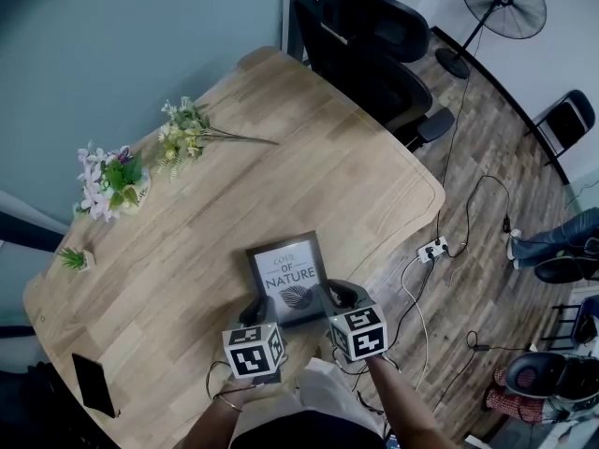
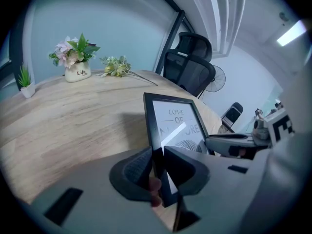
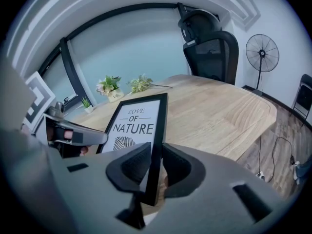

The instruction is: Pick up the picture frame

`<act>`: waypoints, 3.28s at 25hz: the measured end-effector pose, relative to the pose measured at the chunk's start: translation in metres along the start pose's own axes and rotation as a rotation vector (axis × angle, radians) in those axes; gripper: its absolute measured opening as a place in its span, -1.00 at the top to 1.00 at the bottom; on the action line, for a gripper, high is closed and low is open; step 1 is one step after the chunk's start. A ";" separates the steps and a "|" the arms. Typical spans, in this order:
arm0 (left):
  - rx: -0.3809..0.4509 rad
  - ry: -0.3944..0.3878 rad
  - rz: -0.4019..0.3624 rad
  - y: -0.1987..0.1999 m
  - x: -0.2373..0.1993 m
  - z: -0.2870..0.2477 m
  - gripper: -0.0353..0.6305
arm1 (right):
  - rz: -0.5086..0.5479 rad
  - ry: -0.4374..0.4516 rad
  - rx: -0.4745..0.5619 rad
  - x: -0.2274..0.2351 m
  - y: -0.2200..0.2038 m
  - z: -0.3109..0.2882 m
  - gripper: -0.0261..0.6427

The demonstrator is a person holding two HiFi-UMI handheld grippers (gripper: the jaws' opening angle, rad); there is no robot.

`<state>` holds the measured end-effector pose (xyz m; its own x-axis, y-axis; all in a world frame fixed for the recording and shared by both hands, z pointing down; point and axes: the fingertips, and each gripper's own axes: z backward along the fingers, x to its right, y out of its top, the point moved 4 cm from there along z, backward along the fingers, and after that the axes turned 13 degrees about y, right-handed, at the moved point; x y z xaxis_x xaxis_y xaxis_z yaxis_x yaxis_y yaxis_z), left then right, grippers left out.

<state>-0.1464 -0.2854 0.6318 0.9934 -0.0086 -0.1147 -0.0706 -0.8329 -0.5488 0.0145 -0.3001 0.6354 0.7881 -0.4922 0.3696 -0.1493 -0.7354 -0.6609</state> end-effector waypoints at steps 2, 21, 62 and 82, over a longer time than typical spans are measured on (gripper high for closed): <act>0.012 -0.003 -0.003 0.002 0.001 0.003 0.68 | 0.004 -0.003 0.015 -0.001 0.002 0.004 0.70; 0.115 -0.027 -0.045 0.017 0.025 0.042 0.69 | 0.017 -0.036 0.137 -0.008 0.014 0.050 0.71; 0.349 -0.005 -0.052 0.006 0.066 0.155 0.69 | 0.143 -0.037 0.337 -0.051 0.019 0.160 0.72; 0.446 0.018 -0.051 -0.021 0.085 0.212 0.70 | 0.207 -0.017 0.423 -0.076 0.001 0.215 0.72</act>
<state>-0.0795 -0.1515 0.4580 0.9978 0.0130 -0.0657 -0.0498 -0.5127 -0.8571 0.0824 -0.1633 0.4663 0.7776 -0.5981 0.1938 -0.0508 -0.3670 -0.9288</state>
